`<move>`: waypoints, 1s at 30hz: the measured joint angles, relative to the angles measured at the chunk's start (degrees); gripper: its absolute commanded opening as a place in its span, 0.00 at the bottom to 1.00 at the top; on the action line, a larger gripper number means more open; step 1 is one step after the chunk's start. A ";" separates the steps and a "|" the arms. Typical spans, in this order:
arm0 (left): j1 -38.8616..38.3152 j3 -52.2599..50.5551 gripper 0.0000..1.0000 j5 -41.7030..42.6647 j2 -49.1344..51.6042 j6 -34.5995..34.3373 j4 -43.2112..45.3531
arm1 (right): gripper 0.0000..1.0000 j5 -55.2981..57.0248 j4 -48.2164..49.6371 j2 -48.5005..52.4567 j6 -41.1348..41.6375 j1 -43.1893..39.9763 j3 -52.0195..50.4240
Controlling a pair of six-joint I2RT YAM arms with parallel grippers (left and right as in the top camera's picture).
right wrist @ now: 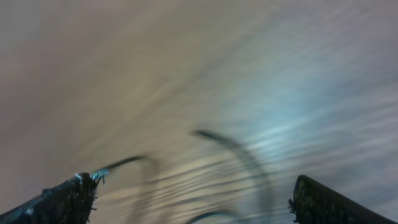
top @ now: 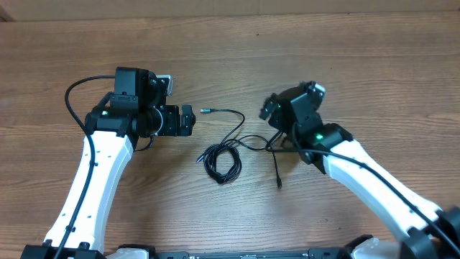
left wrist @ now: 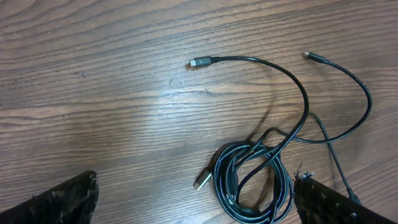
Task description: Untangle cables
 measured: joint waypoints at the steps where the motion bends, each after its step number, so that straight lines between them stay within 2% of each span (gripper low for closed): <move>1: 0.00 0.00 1.00 0.00 0.00 0.00 0.02 | 1.00 -1.36 0.07 -0.63 -0.13 0.13 0.39; 5: 0.00 0.00 0.99 -2.23 0.00 -0.85 0.17 | 1.00 -12.46 0.33 -1.44 -0.55 0.42 0.81; 8: 0.00 0.00 1.00 -6.43 0.00 -4.44 0.17 | 1.00 -18.51 0.37 0.37 0.31 1.03 0.81; 12: 0.00 0.00 1.00 -10.54 0.00 -7.96 0.17 | 1.00 -22.84 0.37 4.20 5.68 2.71 0.81; 21: 0.00 0.00 1.00 -13.00 0.00 -9.84 -0.02 | 0.99 -25.14 2.51 12.59 18.82 6.58 0.74; 30: 0.00 0.00 0.99 -13.44 0.00 -10.58 -0.02 | 0.97 -22.45 11.19 20.37 21.84 7.45 0.70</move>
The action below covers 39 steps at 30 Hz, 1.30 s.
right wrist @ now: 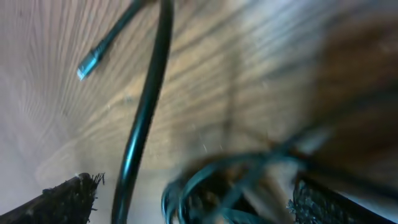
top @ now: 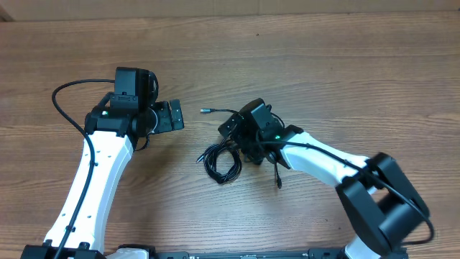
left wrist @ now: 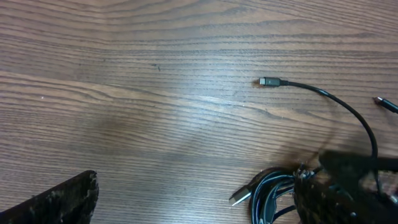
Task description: Untangle cables
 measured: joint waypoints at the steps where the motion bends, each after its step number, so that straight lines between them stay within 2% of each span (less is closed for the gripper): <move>1: 0.00 0.00 1.00 0.00 0.00 0.00 0.00 | 0.96 0.50 0.85 0.76 0.11 0.00 0.00; 3: 0.00 0.00 1.00 -0.04 0.00 -0.02 0.00 | 0.91 1.70 1.97 1.18 0.35 0.00 0.02; 7: 0.00 0.00 1.00 -0.04 0.00 -0.02 0.00 | 0.75 3.63 2.23 1.62 0.79 0.02 0.02; 11: 0.00 0.00 1.00 -0.04 0.00 -0.02 0.00 | 0.67 5.62 2.58 2.25 0.76 0.57 0.02; 16: 0.00 0.00 1.00 -0.04 0.00 -0.02 -0.02 | 0.64 7.78 6.58 4.96 0.66 3.89 1.22; 23: 0.00 0.00 1.00 -0.22 0.00 -0.02 -0.83 | 0.29 8.83 8.61 8.11 0.66 6.19 2.99; 24: 0.00 0.00 1.00 -0.22 0.00 -0.02 -1.07 | 0.17 8.87 8.57 8.28 0.81 6.16 3.02; 26: 0.00 0.00 0.99 -0.22 0.00 -0.02 -1.25 | 0.04 8.79 8.24 8.63 0.55 5.90 2.80; 32: 0.00 0.00 0.99 -0.22 0.00 -0.02 -1.33 | 0.04 6.27 8.61 9.11 -0.11 4.15 2.71; 39: 0.00 0.00 0.99 0.98 0.00 -0.07 -2.03 | 0.04 2.49 3.98 6.19 -13.27 -0.46 2.64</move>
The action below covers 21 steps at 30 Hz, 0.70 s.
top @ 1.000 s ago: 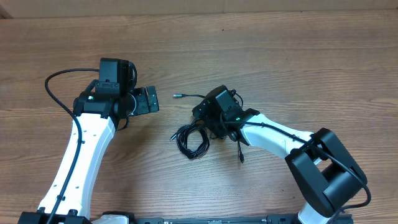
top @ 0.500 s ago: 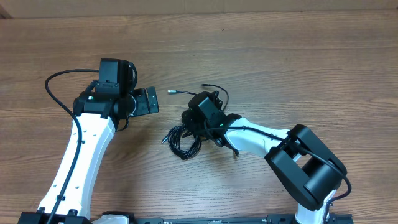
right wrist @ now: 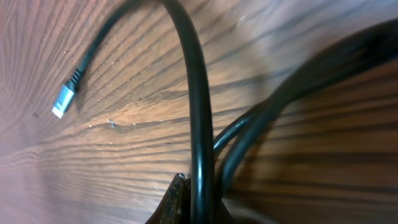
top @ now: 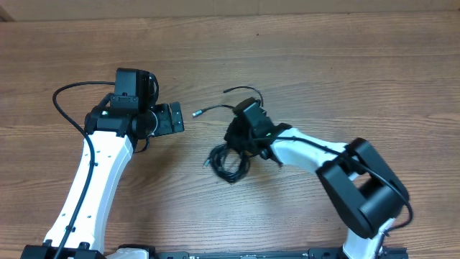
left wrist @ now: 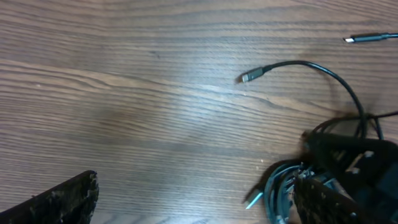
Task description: Untangle cables
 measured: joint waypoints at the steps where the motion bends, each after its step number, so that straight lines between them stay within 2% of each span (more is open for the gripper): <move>1: 0.00 0.00 0.99 0.59 0.00 -0.07 -0.07 | 0.04 -0.09 -1.55 -1.70 -1.20 -0.61 -0.31; 5: 0.00 0.00 1.00 2.19 0.00 -0.17 -0.42 | 0.04 -0.98 -4.50 -9.07 -7.56 -1.57 -0.76; 12: 0.00 -0.02 1.00 8.00 0.61 -0.17 -0.39 | 0.04 -6.27 -2.80 -23.67 -21.29 -1.51 -0.74; 17: -0.02 -4.09 0.99 13.81 0.96 -0.20 4.85 | 0.04 -7.26 -2.75 -25.51 -23.91 -1.49 -0.76; 21: -0.02 -8.90 0.91 21.24 1.29 -0.26 11.54 | 0.04 -7.43 -2.80 -25.51 -23.10 -1.51 -0.76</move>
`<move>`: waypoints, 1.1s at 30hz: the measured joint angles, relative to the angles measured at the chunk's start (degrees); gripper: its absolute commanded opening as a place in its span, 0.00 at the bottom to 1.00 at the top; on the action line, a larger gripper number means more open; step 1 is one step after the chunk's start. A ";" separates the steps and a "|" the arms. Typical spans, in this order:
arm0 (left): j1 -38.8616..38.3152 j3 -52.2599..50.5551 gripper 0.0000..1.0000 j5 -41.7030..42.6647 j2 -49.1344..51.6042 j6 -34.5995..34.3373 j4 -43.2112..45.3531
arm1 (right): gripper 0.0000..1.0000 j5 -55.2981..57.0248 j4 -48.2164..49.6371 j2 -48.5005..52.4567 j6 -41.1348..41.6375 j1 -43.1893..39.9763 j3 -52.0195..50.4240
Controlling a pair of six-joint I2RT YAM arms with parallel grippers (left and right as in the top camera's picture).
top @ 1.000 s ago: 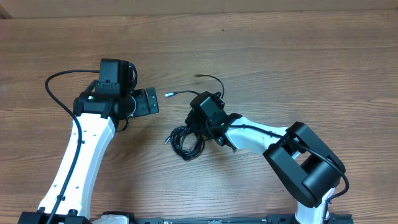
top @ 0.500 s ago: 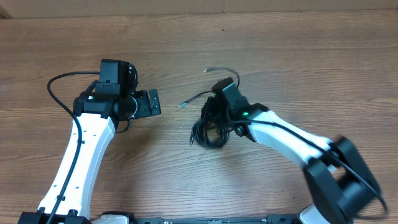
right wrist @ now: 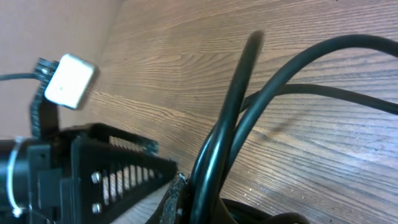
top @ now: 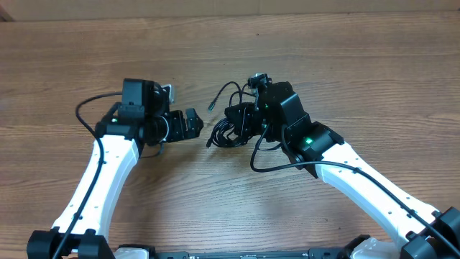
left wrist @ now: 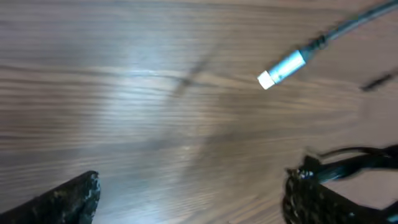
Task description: Untangle cables
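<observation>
A tangle of black cables (top: pixel 224 134) hangs bunched from my right gripper (top: pixel 241 120), which is shut on two strands (right wrist: pixel 214 158) of it. One loose end loops down onto the table (top: pixel 256 155), and a silver-tipped plug (top: pixel 213 106) sticks out to the left. That plug (left wrist: pixel 283 67) floats above the wood in the left wrist view, with more black cable (left wrist: pixel 357 158) at the right edge. My left gripper (top: pixel 192 123) is open just left of the bundle, nothing between its fingers (left wrist: pixel 68 198). The right wrist view shows the left gripper (right wrist: pixel 106 165) close by.
The wooden table (top: pixel 359 65) carries nothing else. The left arm's own black lead (top: pixel 90 115) loops behind its wrist. The two grippers are a few centimetres apart over the table's middle.
My right gripper, still shut on the cable, has moved away from the near edge and lifted the coil off the table. The left gripper has moved right, closer to the bundle.
The right gripper was open to the right of the cables lying coiled on the table. Then it was over the coil, then shut on a strand there. Now it holds the bundle up. The left gripper stayed open throughout, drew back left, and is now beside the bundle.
</observation>
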 measured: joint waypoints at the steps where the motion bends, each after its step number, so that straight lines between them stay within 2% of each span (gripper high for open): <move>1: 0.00 -1.36 0.90 2.99 0.04 0.22 3.89 | 0.04 -0.04 0.04 0.00 1.11 -0.02 0.00; 3: 0.00 -3.67 0.86 9.81 0.15 1.81 10.32 | 0.04 -0.20 -0.09 0.00 3.76 -0.07 0.00; 4: 0.00 -3.89 0.85 10.93 0.17 2.08 10.64 | 0.04 -0.24 -0.09 0.00 4.68 -0.09 0.00; 7: 0.02 -5.99 0.67 17.14 0.17 4.50 15.23 | 0.04 -1.31 -0.24 0.00 8.24 -0.70 0.00; 8: 0.00 -6.58 0.66 19.41 0.17 5.97 15.89 | 0.04 -2.32 -0.44 0.00 10.14 -1.14 0.00; 13: 0.02 -6.86 0.64 25.57 0.17 11.82 16.09 | 0.04 -4.50 -0.63 0.00 13.86 -2.43 0.00; 20: 0.02 -7.10 0.70 32.11 0.17 19.37 16.35 | 0.04 -4.66 -3.52 0.00 15.56 -5.22 0.00; 26: 0.02 -7.23 0.68 32.02 0.17 21.31 19.26 | 0.04 -1.81 -7.80 0.00 15.80 -5.22 0.00; 33: -1.53 -7.26 0.63 32.33 0.17 20.70 22.23 | 0.04 -0.04 -6.95 0.00 15.78 -5.20 0.00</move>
